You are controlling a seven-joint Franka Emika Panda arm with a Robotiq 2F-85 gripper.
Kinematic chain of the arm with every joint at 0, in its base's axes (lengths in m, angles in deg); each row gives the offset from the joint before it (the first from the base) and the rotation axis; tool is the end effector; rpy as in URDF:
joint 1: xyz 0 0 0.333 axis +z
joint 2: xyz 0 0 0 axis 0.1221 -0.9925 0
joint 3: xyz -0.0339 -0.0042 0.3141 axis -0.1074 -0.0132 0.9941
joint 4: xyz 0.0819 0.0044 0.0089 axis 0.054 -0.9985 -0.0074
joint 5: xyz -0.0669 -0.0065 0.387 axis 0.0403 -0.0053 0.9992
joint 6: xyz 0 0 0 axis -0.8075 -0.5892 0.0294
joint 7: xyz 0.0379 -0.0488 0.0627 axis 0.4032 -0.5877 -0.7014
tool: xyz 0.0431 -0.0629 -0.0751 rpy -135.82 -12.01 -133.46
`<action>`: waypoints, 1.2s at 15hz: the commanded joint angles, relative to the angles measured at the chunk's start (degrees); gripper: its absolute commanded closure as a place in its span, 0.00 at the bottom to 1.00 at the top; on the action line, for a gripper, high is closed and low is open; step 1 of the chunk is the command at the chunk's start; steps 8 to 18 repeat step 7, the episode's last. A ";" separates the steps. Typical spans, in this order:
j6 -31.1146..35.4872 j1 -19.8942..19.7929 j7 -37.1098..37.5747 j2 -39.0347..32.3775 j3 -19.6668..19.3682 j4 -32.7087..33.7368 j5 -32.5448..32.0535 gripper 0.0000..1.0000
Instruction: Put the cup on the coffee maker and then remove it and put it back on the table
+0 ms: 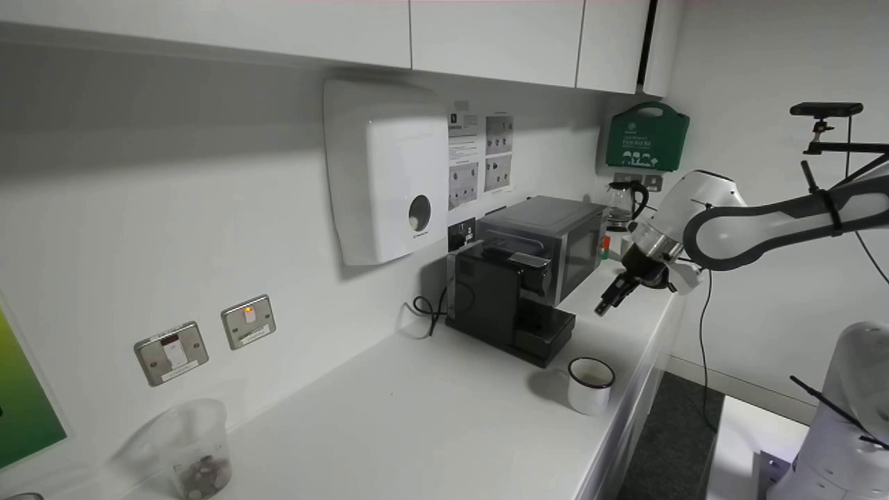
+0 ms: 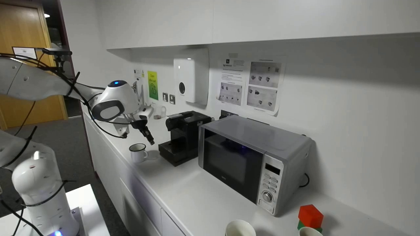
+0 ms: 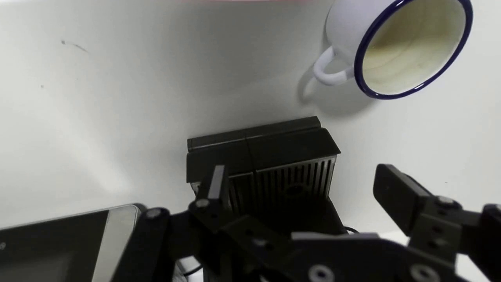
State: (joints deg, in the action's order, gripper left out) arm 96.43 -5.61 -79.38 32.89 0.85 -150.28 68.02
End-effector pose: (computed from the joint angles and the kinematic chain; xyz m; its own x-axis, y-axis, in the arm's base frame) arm 0.3630 -0.0117 0.4491 0.9104 -0.1143 0.3976 -0.0485 -0.9839 -0.1717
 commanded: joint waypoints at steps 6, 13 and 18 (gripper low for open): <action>0.39 3.26 -5.35 0.05 -2.60 0.08 -0.39 0.00; 0.39 3.39 -5.41 0.05 -2.67 0.08 -0.36 0.00; 0.39 3.39 -5.41 0.05 -2.67 0.08 -0.36 0.00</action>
